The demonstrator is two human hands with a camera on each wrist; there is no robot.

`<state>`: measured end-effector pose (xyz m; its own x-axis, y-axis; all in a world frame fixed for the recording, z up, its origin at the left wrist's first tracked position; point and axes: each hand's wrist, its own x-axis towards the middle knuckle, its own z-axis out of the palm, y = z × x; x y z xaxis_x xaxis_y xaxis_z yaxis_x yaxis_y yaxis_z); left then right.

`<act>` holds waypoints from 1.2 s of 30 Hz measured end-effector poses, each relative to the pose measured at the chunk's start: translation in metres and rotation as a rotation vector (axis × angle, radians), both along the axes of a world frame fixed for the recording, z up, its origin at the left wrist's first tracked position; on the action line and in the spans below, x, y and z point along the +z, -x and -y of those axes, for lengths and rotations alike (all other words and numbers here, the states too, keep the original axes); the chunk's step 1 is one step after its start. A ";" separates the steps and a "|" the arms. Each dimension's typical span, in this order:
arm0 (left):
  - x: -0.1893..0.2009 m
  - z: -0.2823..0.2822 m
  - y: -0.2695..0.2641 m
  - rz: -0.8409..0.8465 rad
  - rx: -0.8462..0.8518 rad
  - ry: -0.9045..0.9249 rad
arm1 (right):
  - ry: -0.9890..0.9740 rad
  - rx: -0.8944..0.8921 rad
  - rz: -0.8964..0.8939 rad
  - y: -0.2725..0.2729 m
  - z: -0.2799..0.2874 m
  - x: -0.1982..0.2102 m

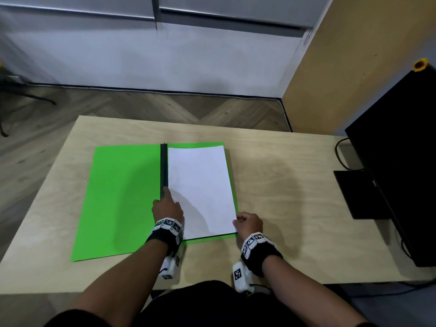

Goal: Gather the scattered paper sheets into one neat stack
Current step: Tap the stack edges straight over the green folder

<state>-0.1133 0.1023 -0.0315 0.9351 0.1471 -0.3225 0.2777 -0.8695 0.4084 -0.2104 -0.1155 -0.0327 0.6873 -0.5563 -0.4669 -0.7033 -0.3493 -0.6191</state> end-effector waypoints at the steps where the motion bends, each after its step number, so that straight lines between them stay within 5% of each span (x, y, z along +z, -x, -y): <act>1: -0.002 -0.001 0.000 0.014 0.026 0.040 | -0.003 -0.002 0.015 0.001 0.001 0.001; 7: 0.004 -0.043 0.004 0.185 0.237 0.141 | 0.077 -0.011 0.241 0.010 0.000 0.010; 16: -0.009 -0.197 0.024 -0.103 0.518 -0.200 | 0.425 0.523 0.379 0.003 -0.035 0.008; 20: 0.001 -0.217 0.026 -0.092 0.550 -0.139 | 0.413 0.731 0.190 -0.002 -0.053 0.005; 26: -0.008 -0.235 0.021 -0.204 0.515 -0.021 | 0.452 0.765 -0.059 -0.020 -0.062 0.014; 31: 0.032 -0.236 0.012 -0.221 0.558 0.154 | 0.478 0.780 -0.123 -0.029 -0.063 0.018; 36: 0.085 -0.214 0.014 -0.025 0.368 0.410 | 0.466 0.811 -0.114 -0.025 -0.060 0.019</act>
